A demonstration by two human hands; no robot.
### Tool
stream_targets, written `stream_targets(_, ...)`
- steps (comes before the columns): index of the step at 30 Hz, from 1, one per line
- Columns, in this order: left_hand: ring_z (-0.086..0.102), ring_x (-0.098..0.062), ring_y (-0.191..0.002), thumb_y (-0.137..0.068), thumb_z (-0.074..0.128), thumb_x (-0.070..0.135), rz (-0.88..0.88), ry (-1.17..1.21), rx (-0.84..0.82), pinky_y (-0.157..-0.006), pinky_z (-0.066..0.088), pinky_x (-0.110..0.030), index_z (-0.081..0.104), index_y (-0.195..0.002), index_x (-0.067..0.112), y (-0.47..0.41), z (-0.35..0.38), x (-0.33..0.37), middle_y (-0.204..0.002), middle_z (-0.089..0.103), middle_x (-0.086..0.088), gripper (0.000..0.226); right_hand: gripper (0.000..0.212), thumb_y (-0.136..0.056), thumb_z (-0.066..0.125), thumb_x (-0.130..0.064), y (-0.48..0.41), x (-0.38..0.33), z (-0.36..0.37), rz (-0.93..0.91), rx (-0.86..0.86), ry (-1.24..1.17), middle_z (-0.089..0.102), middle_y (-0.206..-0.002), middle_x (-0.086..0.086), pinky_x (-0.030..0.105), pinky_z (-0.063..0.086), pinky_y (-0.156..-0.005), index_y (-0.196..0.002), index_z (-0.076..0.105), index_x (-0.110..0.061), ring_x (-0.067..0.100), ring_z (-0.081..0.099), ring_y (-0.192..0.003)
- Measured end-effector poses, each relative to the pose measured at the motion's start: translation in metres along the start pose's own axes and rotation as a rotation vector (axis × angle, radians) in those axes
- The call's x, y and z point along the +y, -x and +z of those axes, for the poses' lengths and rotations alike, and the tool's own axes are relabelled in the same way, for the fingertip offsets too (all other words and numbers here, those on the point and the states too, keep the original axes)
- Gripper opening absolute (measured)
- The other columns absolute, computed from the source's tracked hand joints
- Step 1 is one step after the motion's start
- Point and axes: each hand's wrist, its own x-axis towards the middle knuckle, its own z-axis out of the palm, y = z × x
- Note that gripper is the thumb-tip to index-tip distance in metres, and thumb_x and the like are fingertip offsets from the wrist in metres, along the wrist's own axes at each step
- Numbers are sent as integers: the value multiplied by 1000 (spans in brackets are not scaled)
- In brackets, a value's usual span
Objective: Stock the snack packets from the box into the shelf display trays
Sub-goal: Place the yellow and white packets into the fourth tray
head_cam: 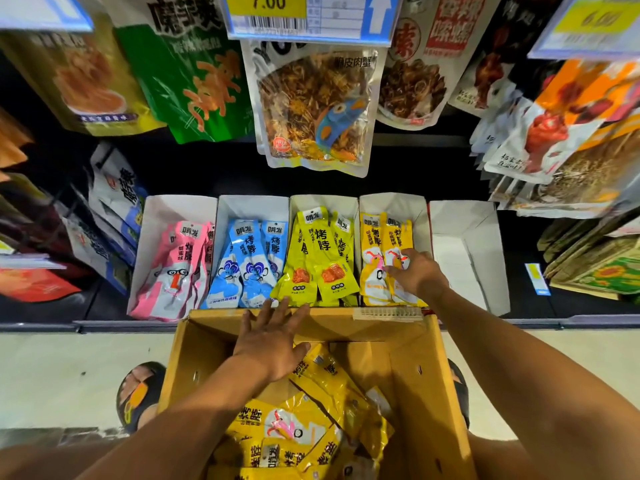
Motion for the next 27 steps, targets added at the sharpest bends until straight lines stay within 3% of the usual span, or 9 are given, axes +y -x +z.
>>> stream_targets(6,-18,-30,-156,-103,35,61,37,-12,30,-125,-5,-59,-15,-158,48,5,-1,-4,-169,-22,6,75,70,-86,65,-59,26,-1,-10,-126,74,101,50,-140,13,45,47,-100,-142,50,-20,36,46,-129)
stream_targets(13,-14,-30,-157,-104,36,59,96,-87,112,-125,-2,-62,-8,-161,43,32,0,-11,-171,-16,4,74,65,-88,59,-59,90,-15,-16,-316,168,267,41,-149,8,45,47,-99,-143,47,-27,32,39,-135)
stream_targets(18,-8,-31,-158,-103,37,58,114,-109,171,-124,0,-64,2,-162,40,71,14,-18,-173,-4,1,72,58,-87,62,-51,147,-24,-8,-413,114,256,43,-146,4,48,47,-102,-140,51,-29,31,41,-134)
stream_targets(24,-12,-28,-158,-104,29,59,96,-162,235,-123,-5,-65,0,-162,41,121,49,-40,-172,-8,2,67,62,-86,62,-54,209,-27,23,-460,60,288,45,-144,5,43,44,-106,-141,50,-29,29,43,-134)
stream_targets(27,-1,-27,-159,-101,24,62,43,-131,337,-122,0,-64,16,-161,40,142,87,-59,-172,8,1,64,63,-86,62,-54,231,-28,47,-450,-17,314,45,-140,6,43,46,-102,-141,48,-27,30,43,-130)
